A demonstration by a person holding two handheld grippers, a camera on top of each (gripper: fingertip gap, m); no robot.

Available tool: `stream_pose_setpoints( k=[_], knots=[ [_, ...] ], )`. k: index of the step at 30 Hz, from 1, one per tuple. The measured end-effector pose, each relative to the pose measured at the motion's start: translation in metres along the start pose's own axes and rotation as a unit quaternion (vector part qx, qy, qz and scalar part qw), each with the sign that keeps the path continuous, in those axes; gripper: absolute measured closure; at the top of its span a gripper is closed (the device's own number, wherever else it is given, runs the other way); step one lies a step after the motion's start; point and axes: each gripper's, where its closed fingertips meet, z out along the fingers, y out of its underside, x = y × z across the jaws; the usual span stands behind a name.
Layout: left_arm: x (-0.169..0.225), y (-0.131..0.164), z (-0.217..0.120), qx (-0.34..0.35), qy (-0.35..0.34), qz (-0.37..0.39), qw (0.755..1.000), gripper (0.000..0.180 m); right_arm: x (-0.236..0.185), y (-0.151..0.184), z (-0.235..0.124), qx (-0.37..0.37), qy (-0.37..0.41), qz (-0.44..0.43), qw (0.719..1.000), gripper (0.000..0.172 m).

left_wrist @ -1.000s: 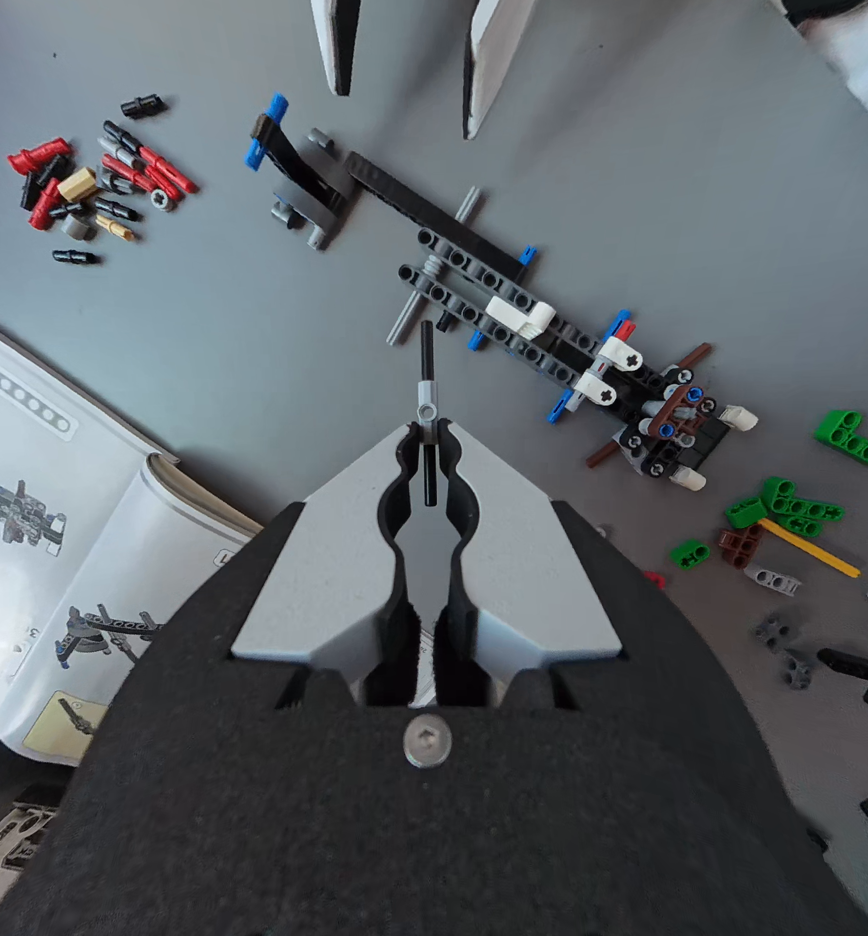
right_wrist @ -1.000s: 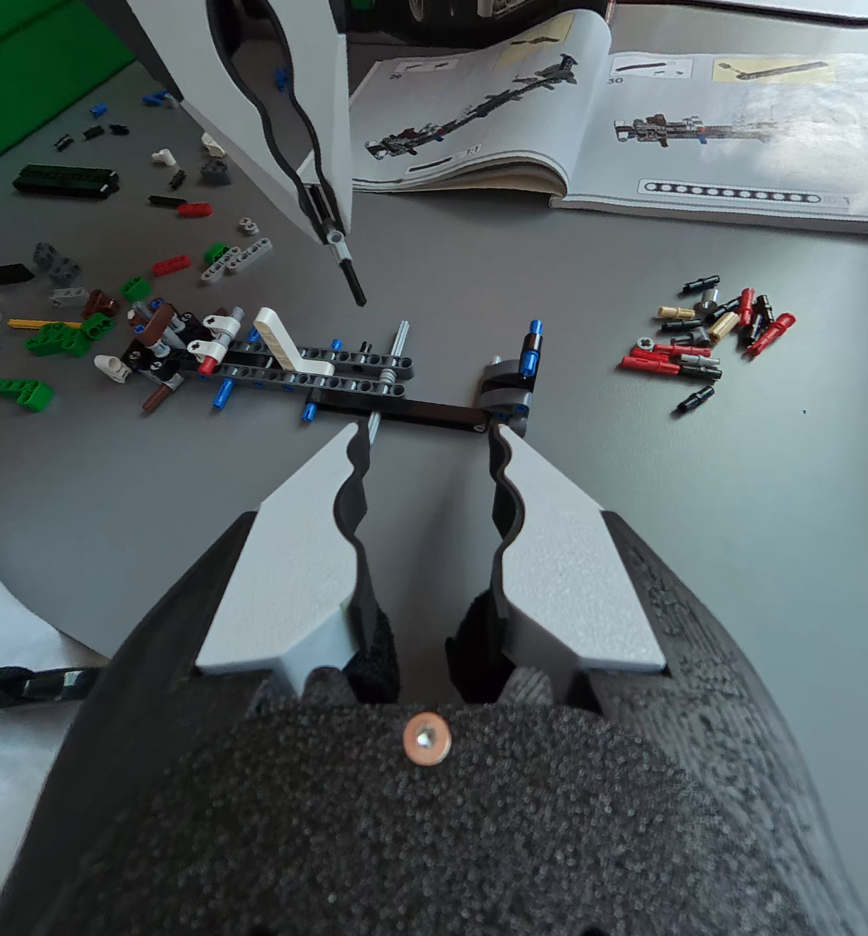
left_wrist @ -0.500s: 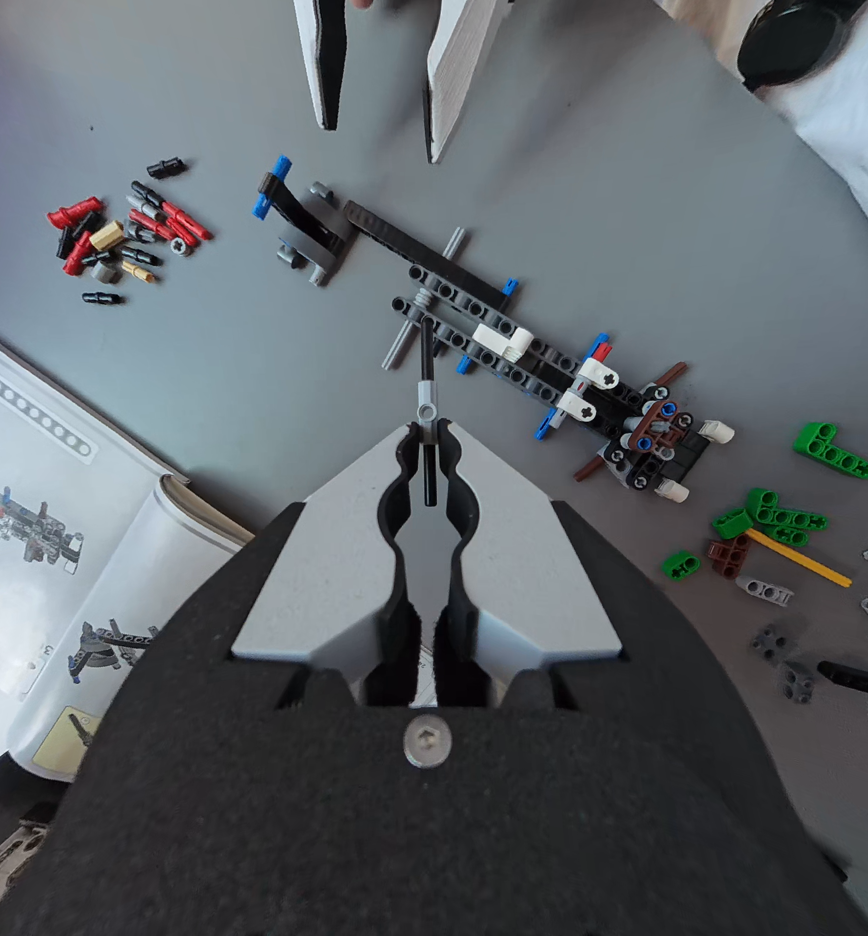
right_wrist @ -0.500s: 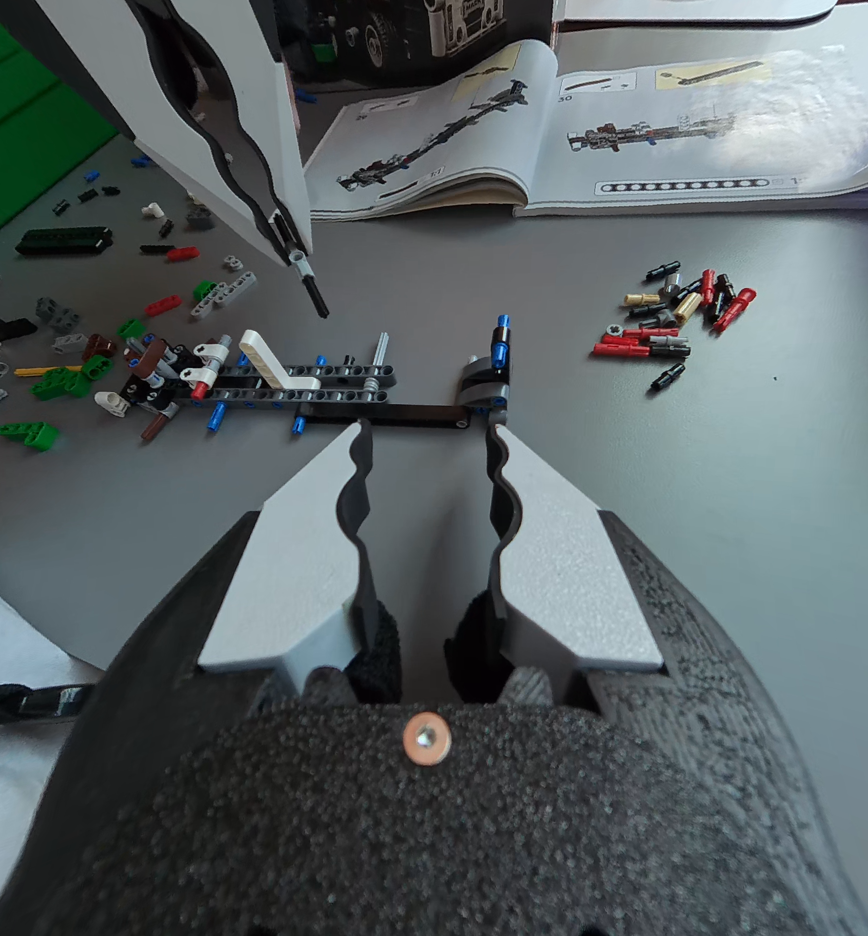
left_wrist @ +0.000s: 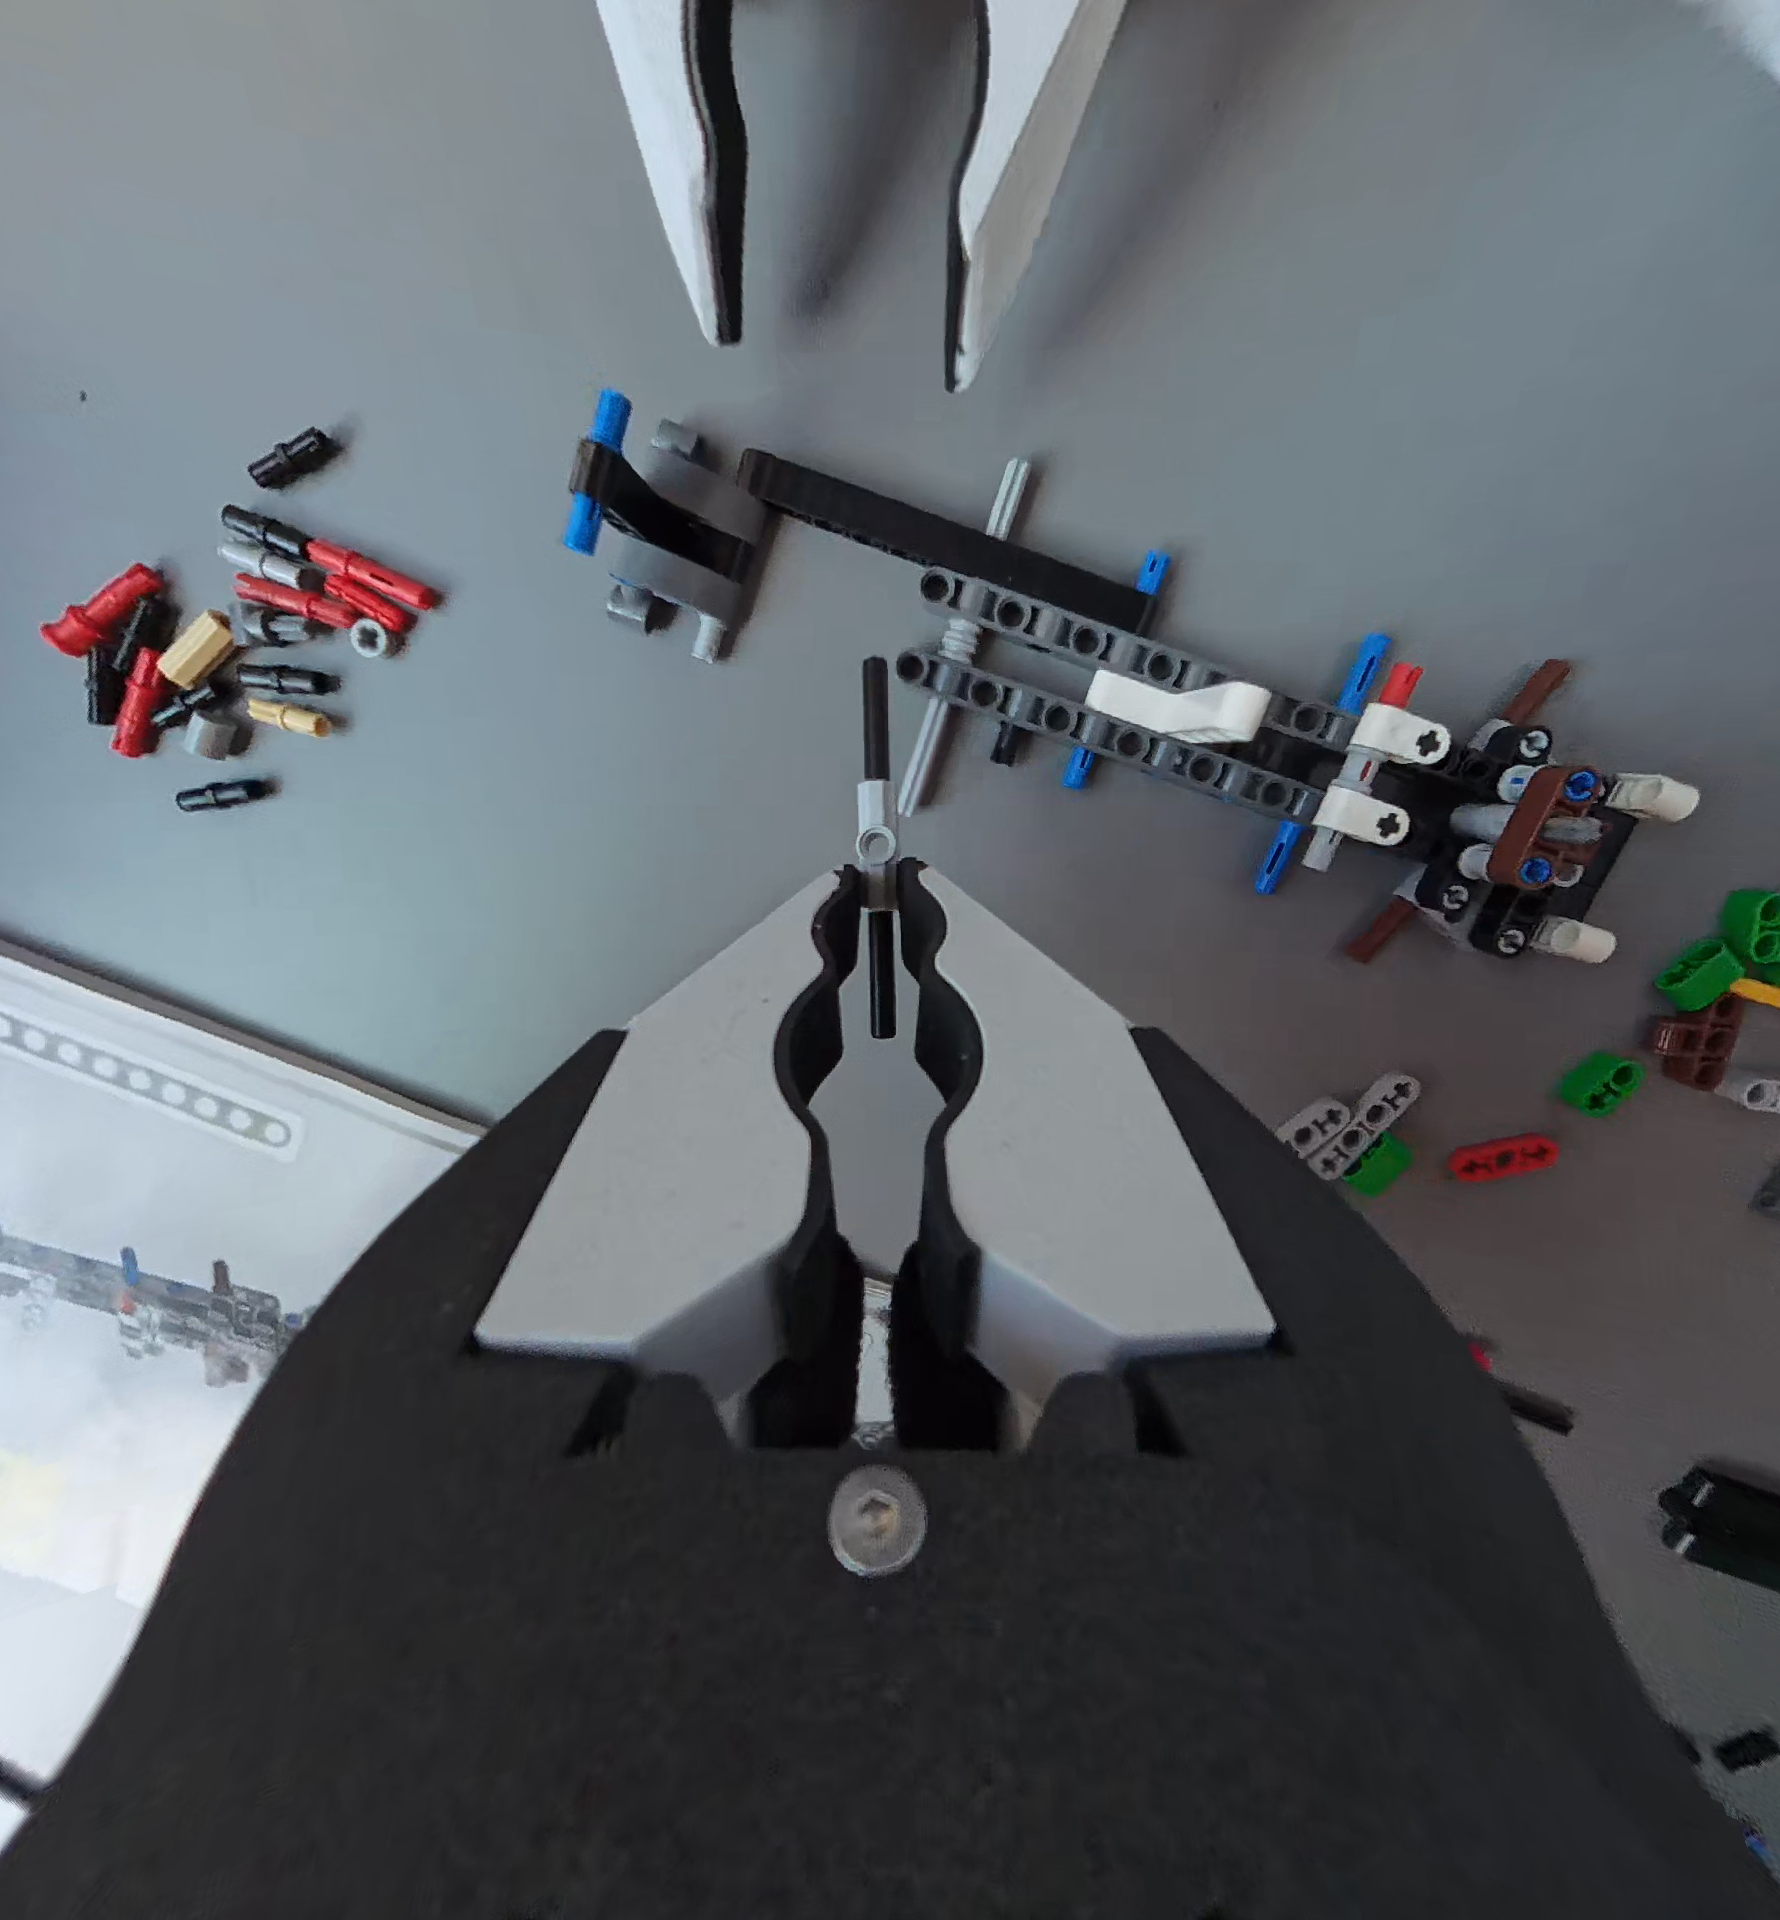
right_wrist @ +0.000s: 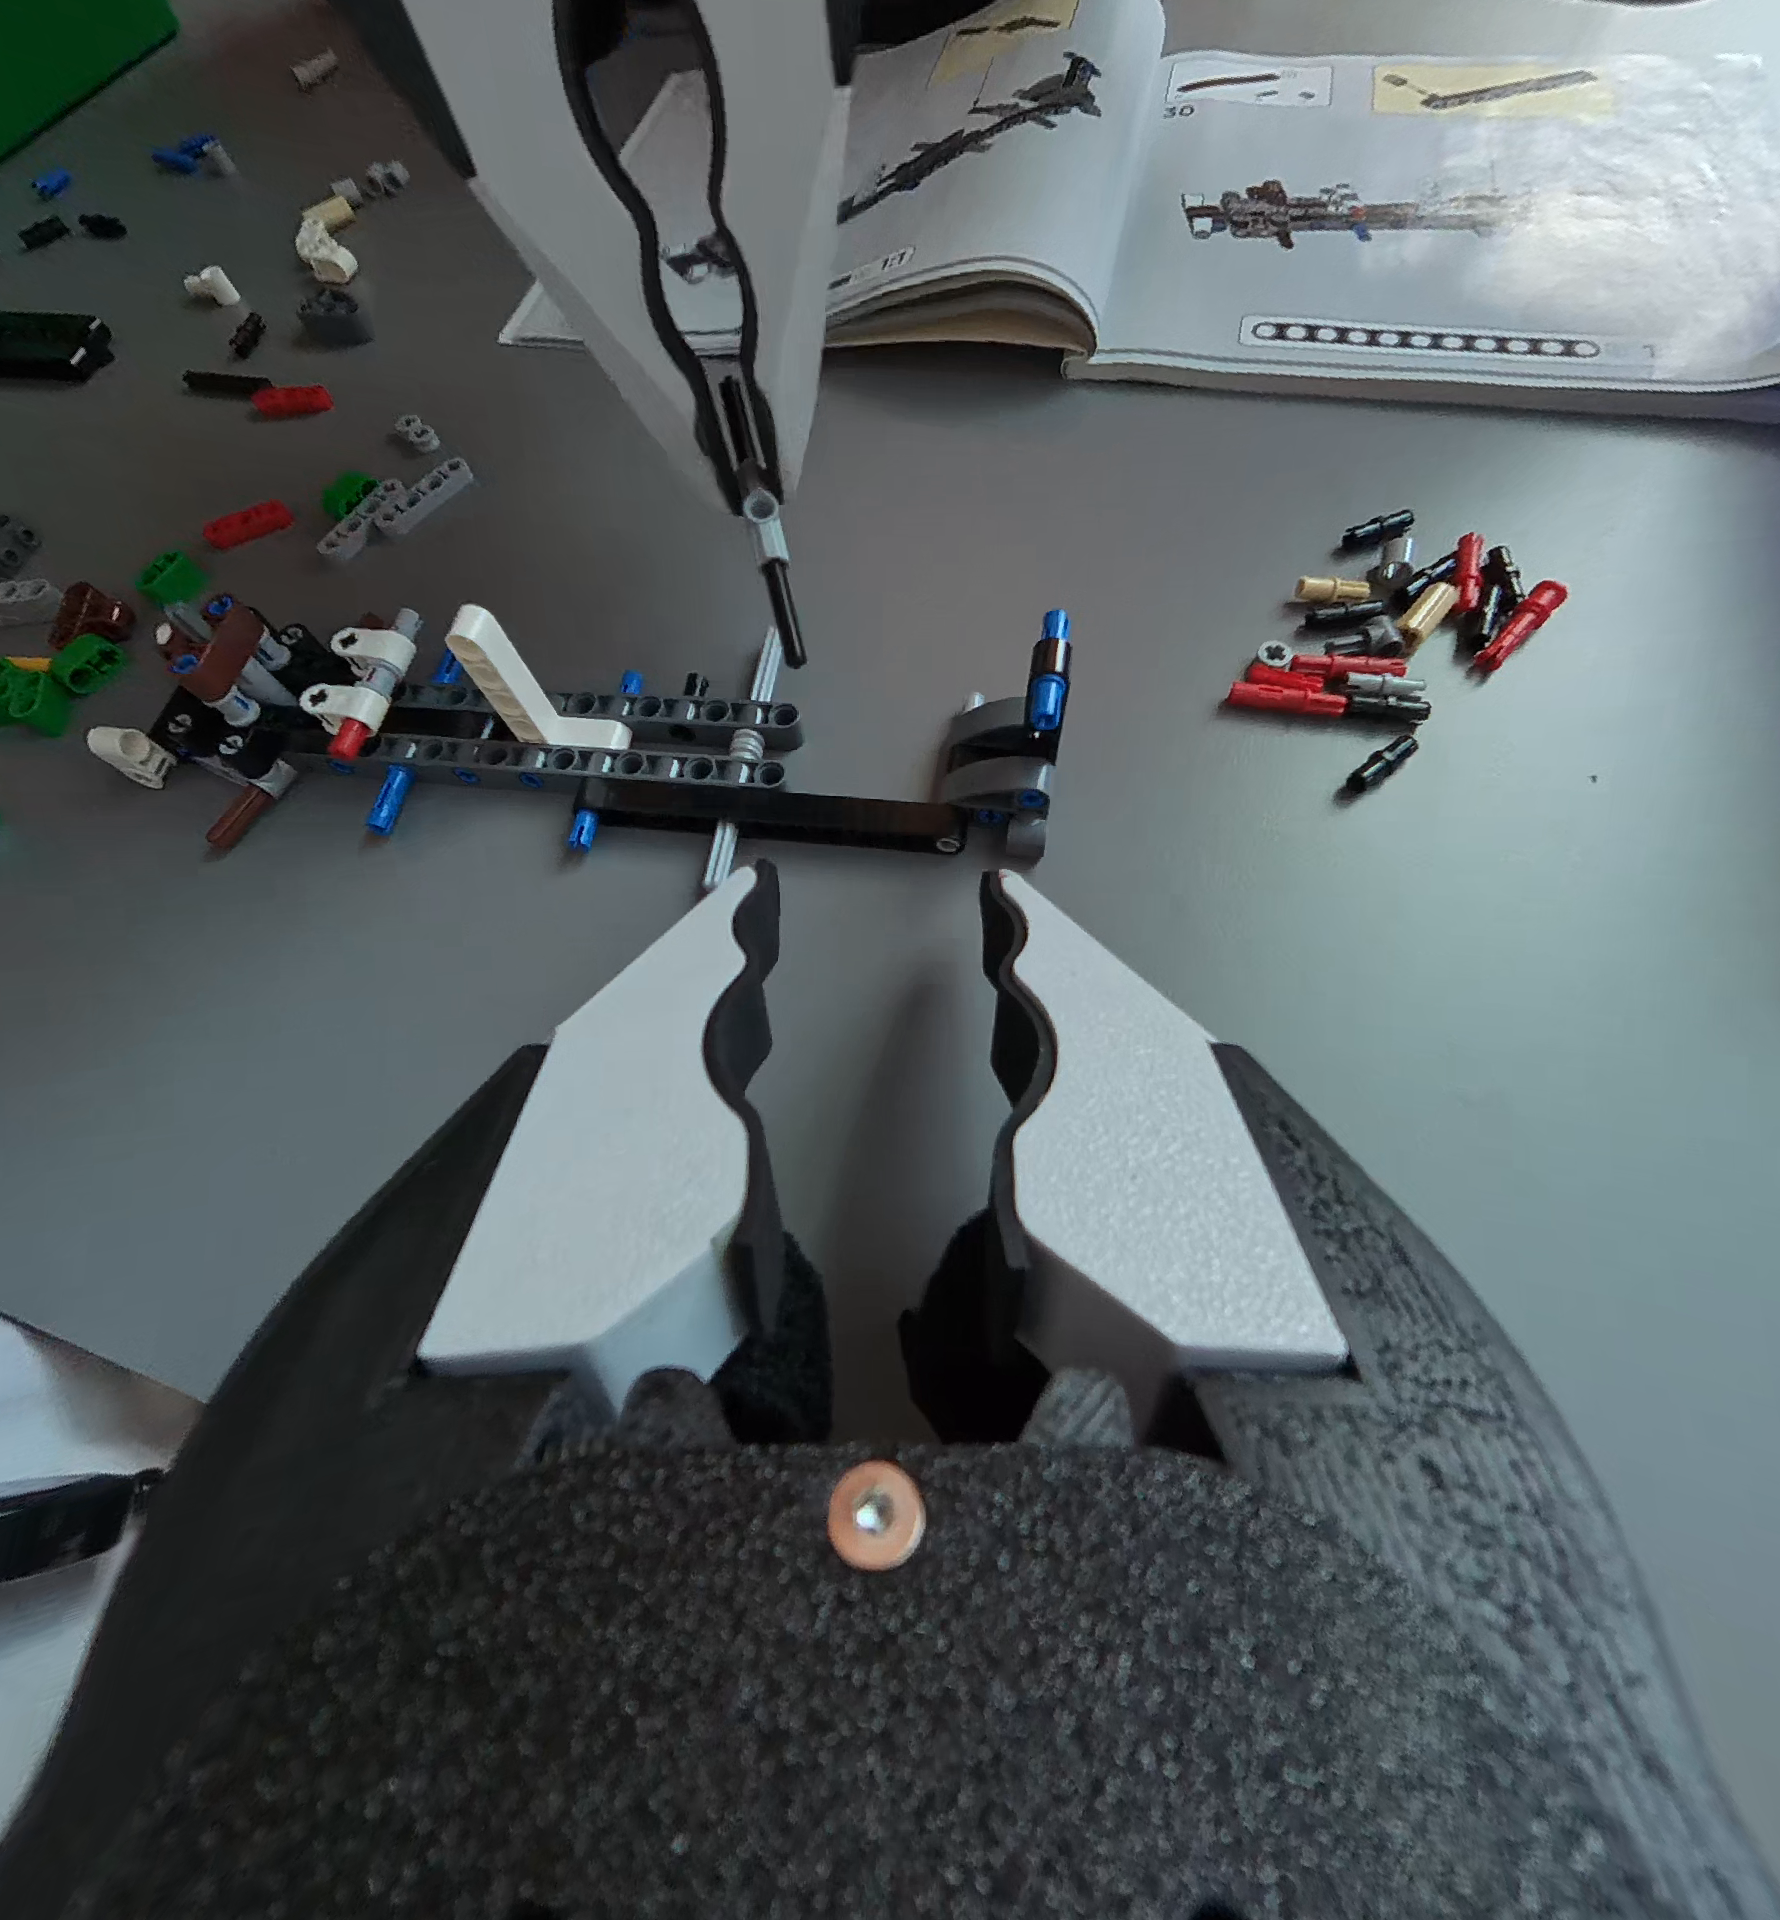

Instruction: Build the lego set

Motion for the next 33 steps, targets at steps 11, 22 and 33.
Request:
stream_pose_setpoints(
  k=[11, 22, 33],
  knots=[
    [-0.017, -0.009, 0.014, -0.013, 0.090, 0.069, 0.993, 0.176, 0.000, 0.006, 0.016, -0.059, 0.031, -0.057, 0.996, 0.142],
    [-0.019, -0.016, 0.032, 0.015, 0.089, 0.098, 0.991, 0.176, 0.002, 0.005, 0.019, -0.060, 0.036, -0.044, 0.997, 0.148],
    [-0.019, -0.024, 0.037, 0.057, 0.068, 0.102, 0.991, 0.176, 0.002, 0.004, 0.021, -0.061, 0.036, -0.044, 0.997, 0.152]
  ],
)
